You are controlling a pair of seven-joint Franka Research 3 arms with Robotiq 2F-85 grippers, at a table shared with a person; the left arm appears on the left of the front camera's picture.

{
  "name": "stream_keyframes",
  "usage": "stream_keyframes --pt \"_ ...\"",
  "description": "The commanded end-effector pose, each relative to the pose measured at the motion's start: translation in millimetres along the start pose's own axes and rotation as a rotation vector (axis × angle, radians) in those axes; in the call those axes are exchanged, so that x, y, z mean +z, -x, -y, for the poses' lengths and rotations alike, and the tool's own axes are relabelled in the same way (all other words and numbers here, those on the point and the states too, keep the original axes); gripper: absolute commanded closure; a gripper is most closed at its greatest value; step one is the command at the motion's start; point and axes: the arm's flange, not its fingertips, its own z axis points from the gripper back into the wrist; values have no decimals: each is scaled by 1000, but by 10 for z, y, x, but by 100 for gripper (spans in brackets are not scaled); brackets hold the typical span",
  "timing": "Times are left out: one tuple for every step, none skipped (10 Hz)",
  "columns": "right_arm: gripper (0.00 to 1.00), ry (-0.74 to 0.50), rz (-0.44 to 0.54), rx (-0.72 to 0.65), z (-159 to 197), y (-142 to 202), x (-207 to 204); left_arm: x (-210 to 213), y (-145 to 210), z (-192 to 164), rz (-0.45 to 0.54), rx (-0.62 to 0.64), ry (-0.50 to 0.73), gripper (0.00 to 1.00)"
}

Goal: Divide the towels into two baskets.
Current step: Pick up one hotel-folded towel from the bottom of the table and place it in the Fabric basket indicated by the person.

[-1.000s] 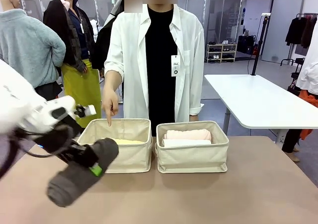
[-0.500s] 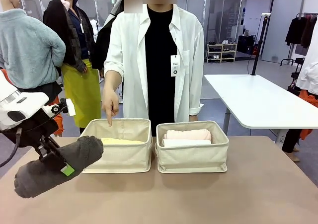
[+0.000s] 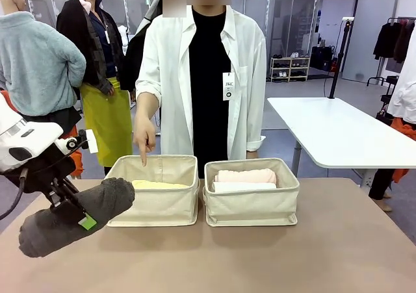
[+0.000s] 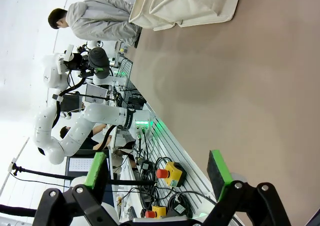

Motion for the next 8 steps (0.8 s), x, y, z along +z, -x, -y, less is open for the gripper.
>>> stream_keyframes --pt "0 -7 8 20 -30 39 -11 92 -248 -267 69 -252 -62 63" --pt "0 -7 8 20 -30 39 -11 102 -386 -381 75 -306 -88 63" --pt "0 -7 8 20 -30 39 -11 101 -583 -614 73 -349 -109 63" --pt "0 -7 8 20 -30 39 -11 101 -781 -774 44 -378 -117 63" --pt "0 -7 8 20 -30 39 -11 73 -1004 -899 21 -464 -135 63" --pt "0 -7 8 20 -30 39 -11 10 -1232 -1058 17 -498 -156 63" --pt "0 -7 8 20 -30 39 -11 -87 -1497 -1282 -3 -512 -174 63" --pt "0 -7 8 20 -30 39 -11 -255 -1679 -1502 -46 -495 -220 63"
